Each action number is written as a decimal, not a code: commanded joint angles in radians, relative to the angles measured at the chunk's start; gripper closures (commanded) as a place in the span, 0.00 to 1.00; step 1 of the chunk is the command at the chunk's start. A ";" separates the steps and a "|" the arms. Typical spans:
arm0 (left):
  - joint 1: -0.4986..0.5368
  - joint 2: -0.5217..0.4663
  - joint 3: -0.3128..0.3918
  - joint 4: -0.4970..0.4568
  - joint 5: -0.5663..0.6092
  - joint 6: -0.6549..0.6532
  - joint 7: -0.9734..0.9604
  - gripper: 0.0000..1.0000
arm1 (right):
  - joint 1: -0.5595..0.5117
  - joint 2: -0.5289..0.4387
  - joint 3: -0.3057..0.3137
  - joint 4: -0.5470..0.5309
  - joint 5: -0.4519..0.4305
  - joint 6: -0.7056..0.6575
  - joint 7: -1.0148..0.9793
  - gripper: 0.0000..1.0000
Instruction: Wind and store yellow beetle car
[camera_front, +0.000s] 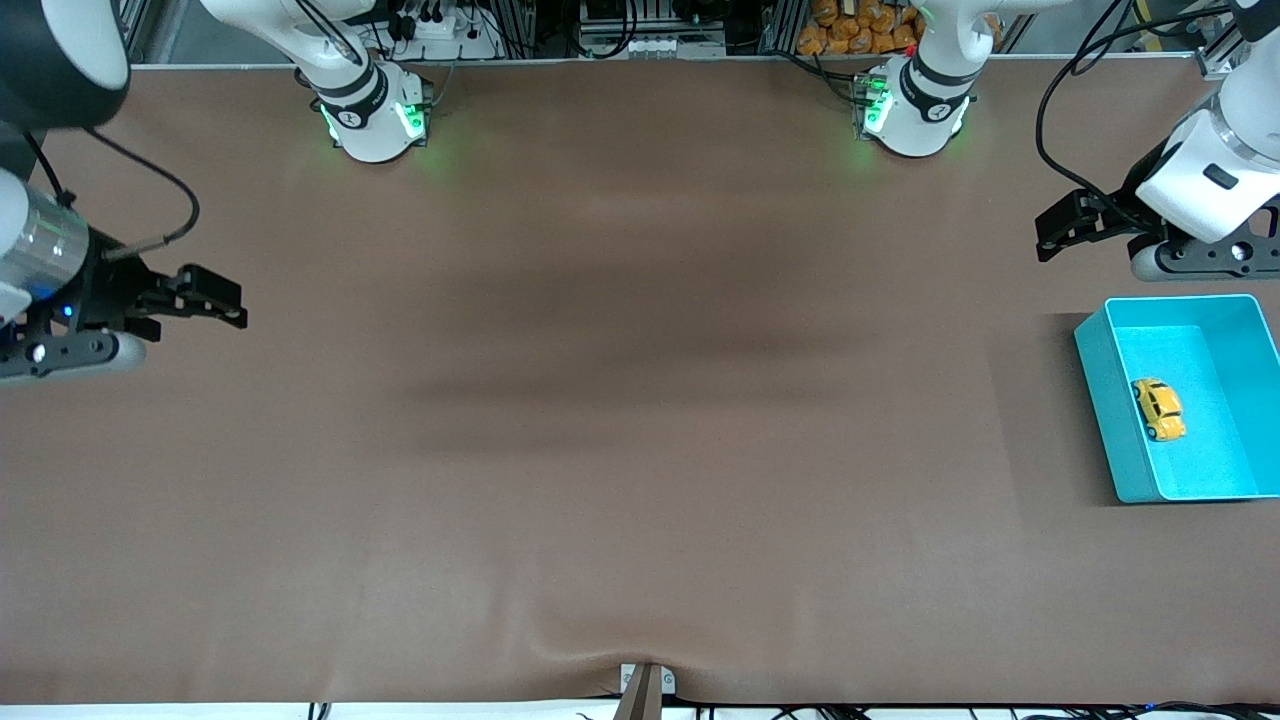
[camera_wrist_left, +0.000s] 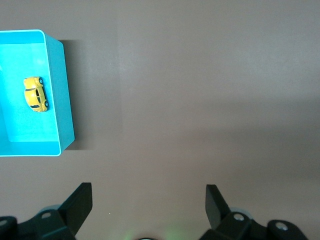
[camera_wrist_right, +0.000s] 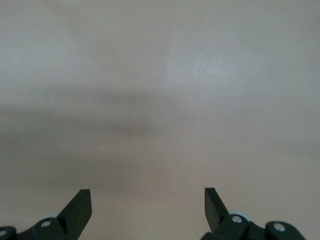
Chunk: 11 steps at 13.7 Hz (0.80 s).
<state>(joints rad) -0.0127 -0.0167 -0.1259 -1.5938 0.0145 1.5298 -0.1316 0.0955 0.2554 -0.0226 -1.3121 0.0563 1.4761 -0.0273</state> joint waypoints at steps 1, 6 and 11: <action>0.003 0.006 0.000 0.012 0.012 0.004 0.018 0.00 | -0.016 0.007 0.010 -0.007 0.004 -0.006 -0.003 0.00; 0.003 0.006 0.000 0.012 0.012 0.003 0.017 0.00 | 0.030 0.004 0.015 0.000 -0.003 -0.046 0.018 0.00; 0.005 0.006 0.000 0.012 0.010 0.003 0.018 0.00 | 0.024 -0.024 0.010 0.001 -0.009 -0.056 0.023 0.00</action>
<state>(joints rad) -0.0119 -0.0163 -0.1245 -1.5938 0.0145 1.5300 -0.1316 0.1257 0.2616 -0.0140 -1.3126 0.0543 1.4374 -0.0226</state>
